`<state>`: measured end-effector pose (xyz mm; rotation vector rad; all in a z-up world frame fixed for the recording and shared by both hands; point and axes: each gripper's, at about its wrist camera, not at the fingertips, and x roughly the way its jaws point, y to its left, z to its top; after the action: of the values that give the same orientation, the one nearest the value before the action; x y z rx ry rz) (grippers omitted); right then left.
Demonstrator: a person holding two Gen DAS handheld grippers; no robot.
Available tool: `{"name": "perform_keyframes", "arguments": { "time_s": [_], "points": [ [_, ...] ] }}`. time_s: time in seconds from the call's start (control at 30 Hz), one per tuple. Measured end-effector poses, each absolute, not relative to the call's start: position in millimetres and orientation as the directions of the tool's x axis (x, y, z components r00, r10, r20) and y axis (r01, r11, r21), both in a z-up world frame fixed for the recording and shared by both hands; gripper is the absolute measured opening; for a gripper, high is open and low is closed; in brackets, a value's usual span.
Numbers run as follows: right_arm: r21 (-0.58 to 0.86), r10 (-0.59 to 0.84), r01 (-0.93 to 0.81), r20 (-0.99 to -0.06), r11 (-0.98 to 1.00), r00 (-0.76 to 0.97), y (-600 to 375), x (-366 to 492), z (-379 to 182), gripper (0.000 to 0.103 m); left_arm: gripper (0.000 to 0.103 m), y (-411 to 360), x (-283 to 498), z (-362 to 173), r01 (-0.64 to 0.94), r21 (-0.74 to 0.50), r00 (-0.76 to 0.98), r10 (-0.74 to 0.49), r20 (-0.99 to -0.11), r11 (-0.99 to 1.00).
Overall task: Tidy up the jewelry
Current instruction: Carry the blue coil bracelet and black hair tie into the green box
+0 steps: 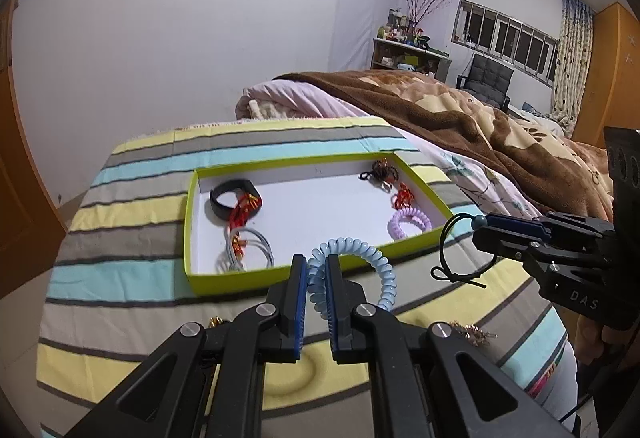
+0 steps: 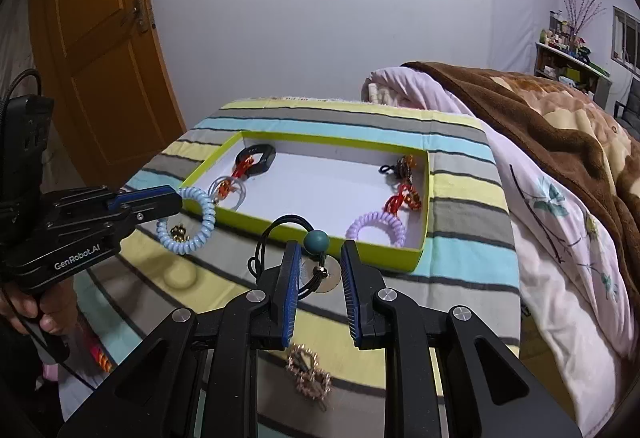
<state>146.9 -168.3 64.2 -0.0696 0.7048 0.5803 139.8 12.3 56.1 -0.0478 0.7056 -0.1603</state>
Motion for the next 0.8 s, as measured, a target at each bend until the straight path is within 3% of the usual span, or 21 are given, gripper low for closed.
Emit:
{"name": "perform_keyframes", "arguments": {
  "time_s": [0.8],
  "points": [
    [0.144, 0.435, -0.471, -0.673, 0.871, 0.598, -154.2, 247.1, 39.1, 0.021, 0.009, 26.4, 241.5, 29.9, 0.063, -0.064, 0.712, -0.09, -0.696, 0.996]
  ]
}}
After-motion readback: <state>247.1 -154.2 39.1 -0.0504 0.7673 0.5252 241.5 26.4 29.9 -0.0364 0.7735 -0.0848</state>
